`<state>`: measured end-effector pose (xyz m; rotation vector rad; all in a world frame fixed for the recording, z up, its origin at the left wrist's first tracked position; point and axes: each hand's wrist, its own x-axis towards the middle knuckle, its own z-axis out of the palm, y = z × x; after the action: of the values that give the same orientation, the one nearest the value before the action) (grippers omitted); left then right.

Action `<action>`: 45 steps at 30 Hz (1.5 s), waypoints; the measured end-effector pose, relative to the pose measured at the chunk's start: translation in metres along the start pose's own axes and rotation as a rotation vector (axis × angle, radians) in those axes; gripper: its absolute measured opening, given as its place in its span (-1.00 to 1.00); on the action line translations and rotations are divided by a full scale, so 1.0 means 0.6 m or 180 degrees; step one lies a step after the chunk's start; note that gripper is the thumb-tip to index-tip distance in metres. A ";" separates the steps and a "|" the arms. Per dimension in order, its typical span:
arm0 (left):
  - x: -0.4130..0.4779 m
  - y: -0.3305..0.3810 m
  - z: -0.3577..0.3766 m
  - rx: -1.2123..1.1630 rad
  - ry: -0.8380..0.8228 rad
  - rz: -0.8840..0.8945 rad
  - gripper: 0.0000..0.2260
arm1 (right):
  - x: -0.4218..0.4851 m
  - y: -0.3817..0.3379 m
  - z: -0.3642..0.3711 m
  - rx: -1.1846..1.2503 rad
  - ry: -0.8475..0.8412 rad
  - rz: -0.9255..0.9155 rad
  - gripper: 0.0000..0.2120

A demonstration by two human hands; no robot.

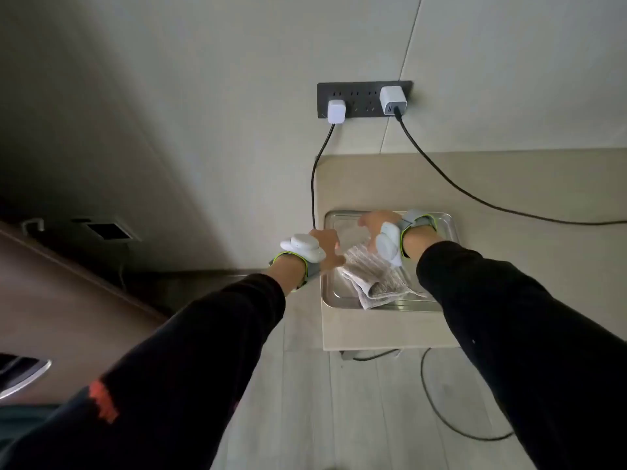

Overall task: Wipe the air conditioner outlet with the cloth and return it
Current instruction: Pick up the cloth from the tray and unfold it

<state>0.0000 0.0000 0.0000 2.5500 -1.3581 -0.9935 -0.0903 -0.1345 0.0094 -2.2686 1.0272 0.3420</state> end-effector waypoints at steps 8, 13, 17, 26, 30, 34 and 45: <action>0.042 0.015 0.055 0.0159 0.0255 -0.0139 -0.58 | 0.020 0.039 0.047 -0.2304 -0.0239 -0.0193 -0.63; 0.040 0.020 0.054 0.0119 0.0238 -0.0112 -0.69 | 0.028 0.057 0.039 -0.2490 -0.0048 -0.0350 -0.72; 0.019 0.021 0.022 0.0023 0.0247 -0.0133 -0.76 | 0.000 0.045 0.007 -0.1817 -0.0045 -0.0400 -0.75; -0.118 0.005 -0.185 -0.0406 0.0991 -0.0218 -0.69 | -0.117 -0.144 -0.174 -0.0672 0.0338 -0.0989 -0.82; -0.209 -0.032 -0.293 -0.0678 0.1388 -0.0257 -0.82 | -0.162 -0.275 -0.227 -0.0479 0.0623 -0.1451 -0.79; -0.340 -0.094 -0.406 -0.1320 0.1880 -0.0461 -0.74 | -0.230 -0.432 -0.256 -0.0233 0.1021 -0.1959 -0.85; -0.659 -0.186 -0.586 -0.3347 0.2682 -0.0144 -0.84 | -0.450 -0.728 -0.245 -0.0769 0.1943 -0.3573 -0.80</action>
<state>0.1274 0.2950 0.4353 1.7723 -0.3572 -0.3368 0.0540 0.1527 0.4355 -2.8209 -0.1944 -0.7614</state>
